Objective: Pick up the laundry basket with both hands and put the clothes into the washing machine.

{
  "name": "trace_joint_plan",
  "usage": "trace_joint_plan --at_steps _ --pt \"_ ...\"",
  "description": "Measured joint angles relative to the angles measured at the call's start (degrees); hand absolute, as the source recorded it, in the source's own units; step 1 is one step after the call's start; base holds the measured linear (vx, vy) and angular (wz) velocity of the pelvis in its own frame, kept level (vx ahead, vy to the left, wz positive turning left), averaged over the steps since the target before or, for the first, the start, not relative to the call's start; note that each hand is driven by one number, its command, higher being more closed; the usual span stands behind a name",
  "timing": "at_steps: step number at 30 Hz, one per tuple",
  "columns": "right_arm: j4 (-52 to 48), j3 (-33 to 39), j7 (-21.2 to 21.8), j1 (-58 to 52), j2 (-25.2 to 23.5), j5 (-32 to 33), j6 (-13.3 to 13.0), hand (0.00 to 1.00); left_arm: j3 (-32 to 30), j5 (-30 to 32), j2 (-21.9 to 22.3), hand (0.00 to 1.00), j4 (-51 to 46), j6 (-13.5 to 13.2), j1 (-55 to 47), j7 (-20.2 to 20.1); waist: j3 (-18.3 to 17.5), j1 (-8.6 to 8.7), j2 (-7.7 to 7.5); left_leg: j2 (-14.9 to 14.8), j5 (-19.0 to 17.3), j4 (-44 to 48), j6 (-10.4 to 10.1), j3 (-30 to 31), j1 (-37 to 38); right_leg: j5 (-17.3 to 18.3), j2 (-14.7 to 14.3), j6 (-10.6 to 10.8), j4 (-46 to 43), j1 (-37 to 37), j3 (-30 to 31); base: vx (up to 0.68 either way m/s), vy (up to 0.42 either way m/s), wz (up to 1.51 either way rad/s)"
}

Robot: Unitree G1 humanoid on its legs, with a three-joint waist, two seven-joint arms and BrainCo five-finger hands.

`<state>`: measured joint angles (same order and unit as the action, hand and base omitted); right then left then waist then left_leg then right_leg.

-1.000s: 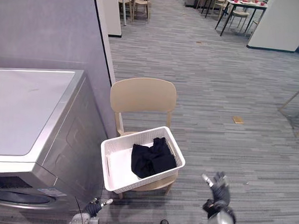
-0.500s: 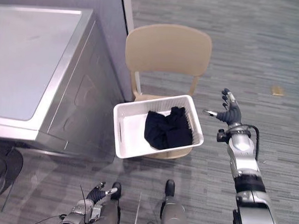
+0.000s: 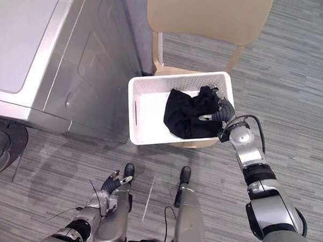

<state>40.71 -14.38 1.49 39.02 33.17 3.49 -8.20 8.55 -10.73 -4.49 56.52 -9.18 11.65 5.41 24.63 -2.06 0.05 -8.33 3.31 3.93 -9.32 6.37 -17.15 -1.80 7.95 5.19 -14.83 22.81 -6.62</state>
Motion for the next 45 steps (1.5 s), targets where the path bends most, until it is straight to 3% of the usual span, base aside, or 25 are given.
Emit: trace_joint_plan --at_steps 8,23,35,40,45 --pt "5.6 -0.2 -0.8 4.8 1.2 -3.4 1.4 0.00 0.9 -2.2 1.1 0.00 -3.6 -0.2 1.3 1.2 0.2 -1.99 -0.32 0.5 1.9 -1.5 0.0 1.3 -3.4 0.0 0.9 0.0 -0.9 3.1 -1.7 0.00 -0.004 0.11" --pt "7.1 -2.4 -2.6 9.9 8.0 -9.0 2.0 0.00 -0.8 -2.4 0.9 0.00 -15.5 -0.2 0.8 2.3 0.5 -2.60 -0.97 0.6 3.1 1.9 0.5 0.5 -12.4 1.6 3.3 0.1 -5.2 9.9 -4.5 0.01 -0.019 0.10" --pt "7.8 -3.7 -2.3 6.6 10.1 -13.0 1.9 0.00 -6.0 -2.3 0.9 0.00 -22.1 -0.2 0.3 2.4 0.8 -2.47 -1.13 0.6 -1.6 16.5 1.9 -0.5 -27.3 3.6 4.0 -0.5 -13.6 21.5 -3.5 -0.05 -0.017 -0.02" --pt "7.4 -3.0 -1.6 8.2 10.6 -14.9 1.2 0.00 -6.9 -2.6 0.8 0.00 -25.6 -0.2 0.3 3.3 1.4 -1.93 -2.09 1.0 -3.2 21.4 2.2 -0.6 -32.4 3.9 4.2 -0.2 -16.0 25.4 -2.8 -0.05 0.026 -0.07" --pt "7.6 -2.4 -1.3 9.3 12.2 -17.0 1.1 0.00 -6.9 -2.6 1.4 0.00 -27.5 -0.3 0.2 3.6 1.4 -2.00 -2.26 1.3 -3.3 24.4 2.3 -0.5 -36.5 4.4 5.3 0.2 -18.6 28.8 -2.9 -0.04 0.016 0.12"
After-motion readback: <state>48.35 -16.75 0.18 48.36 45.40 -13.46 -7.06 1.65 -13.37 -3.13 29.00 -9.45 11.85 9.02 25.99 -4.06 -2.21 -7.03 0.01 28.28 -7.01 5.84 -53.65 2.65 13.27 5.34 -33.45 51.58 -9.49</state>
